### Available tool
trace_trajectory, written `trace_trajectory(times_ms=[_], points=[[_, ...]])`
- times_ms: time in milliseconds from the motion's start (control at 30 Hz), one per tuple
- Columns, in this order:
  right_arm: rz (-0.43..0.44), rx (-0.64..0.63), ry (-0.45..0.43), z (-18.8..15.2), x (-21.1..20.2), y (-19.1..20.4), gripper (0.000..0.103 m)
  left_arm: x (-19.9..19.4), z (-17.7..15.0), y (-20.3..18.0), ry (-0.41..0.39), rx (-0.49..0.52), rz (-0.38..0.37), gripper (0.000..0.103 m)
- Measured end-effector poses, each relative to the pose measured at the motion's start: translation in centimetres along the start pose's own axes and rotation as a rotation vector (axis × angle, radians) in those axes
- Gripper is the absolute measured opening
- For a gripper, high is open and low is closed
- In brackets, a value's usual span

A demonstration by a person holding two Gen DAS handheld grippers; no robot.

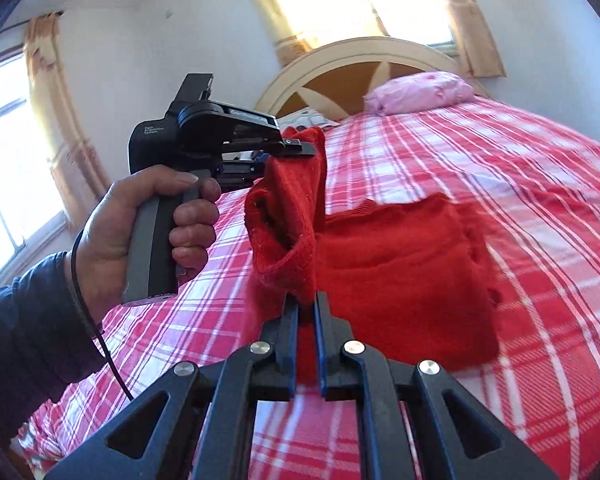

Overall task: Fold small clothes
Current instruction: 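Lift the folded sweater with both tools and fold it over itself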

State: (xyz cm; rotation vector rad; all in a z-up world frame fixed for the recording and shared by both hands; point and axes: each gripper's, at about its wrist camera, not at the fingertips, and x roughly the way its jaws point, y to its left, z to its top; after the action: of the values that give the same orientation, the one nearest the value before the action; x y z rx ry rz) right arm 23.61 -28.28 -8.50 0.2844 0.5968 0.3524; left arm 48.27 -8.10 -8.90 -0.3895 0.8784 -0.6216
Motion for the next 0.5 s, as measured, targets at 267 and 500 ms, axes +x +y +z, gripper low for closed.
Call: trace_trajectory(times_ms=[267,500], points=[[-0.066,0.105,0.027,-1.5,-1.4,-4.2,0.0,4.7,-1.6,-2.5,0.079,0.025,0.028,0.013],[-0.071,0.173,0.052,-0.8,-1.4,-7.1,0.0,6.5,-2.1,-3.0,0.106,0.03,0.059,0.013]])
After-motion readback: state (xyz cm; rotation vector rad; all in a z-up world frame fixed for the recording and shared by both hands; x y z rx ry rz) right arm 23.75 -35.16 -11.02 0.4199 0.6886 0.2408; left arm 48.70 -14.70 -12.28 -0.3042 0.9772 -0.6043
